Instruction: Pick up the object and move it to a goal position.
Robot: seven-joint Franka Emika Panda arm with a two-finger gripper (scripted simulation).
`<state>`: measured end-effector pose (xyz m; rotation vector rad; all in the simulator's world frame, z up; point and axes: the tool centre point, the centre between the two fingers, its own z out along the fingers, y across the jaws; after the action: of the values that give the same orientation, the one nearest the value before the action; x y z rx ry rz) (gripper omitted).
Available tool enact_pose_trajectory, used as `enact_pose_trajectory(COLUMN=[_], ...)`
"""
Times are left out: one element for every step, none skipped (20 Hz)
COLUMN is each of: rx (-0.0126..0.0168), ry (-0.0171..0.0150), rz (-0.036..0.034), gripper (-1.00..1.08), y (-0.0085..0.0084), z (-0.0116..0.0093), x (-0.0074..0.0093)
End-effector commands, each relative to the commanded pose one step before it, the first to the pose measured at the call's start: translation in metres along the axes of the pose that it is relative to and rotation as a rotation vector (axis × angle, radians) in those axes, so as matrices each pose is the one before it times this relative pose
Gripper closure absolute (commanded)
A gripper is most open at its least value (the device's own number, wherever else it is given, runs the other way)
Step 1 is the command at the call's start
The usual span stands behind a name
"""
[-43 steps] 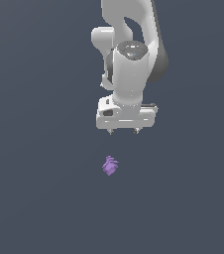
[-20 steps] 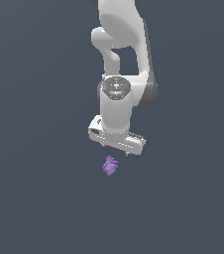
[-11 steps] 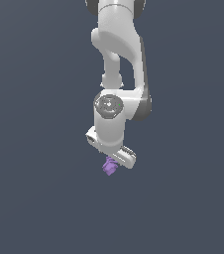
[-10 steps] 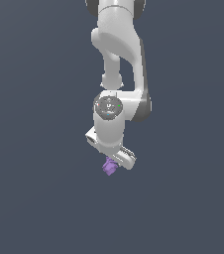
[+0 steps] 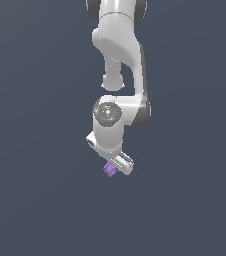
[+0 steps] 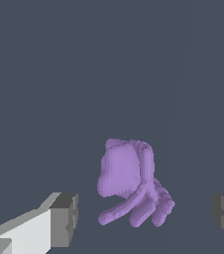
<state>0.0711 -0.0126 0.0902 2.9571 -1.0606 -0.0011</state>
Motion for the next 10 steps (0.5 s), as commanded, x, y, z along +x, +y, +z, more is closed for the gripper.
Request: enact_pose_trajectory(rx=[0.0002,0.0,0.00002,0.0,0.00002,0.0,0.00002,0.00001,0.00001,0.0], ry=[0.00018,0.0,0.00005,0.0,0.00006,0.0,0.00008,0.00004,0.00005,0.0], rz=[-0.00012,0.0,0.00069,0.0,0.00097,0.0,0.00119,0.00069,0.00069,0.0], gripper=[-0.92,-0.92,-0.92,-0.92,-0.92,-0.92,-0.92,-0.92,-0.92,-0.92], y=[-0.00022,-0.00009,0.00025,-0.00015,0.00035,-0.00019,0.00044,0.00017,0.00019,-0.00017], z=[0.00132,0.00199,0.00275,0.00356,0.00429,0.00509,0.00577,0.00617,0.00541,0.00458], x=[-0.00008,-0.0001,0.00015,-0.00019,0.00016,-0.00031,0.00013,-0.00012,-0.00006,-0.00027])
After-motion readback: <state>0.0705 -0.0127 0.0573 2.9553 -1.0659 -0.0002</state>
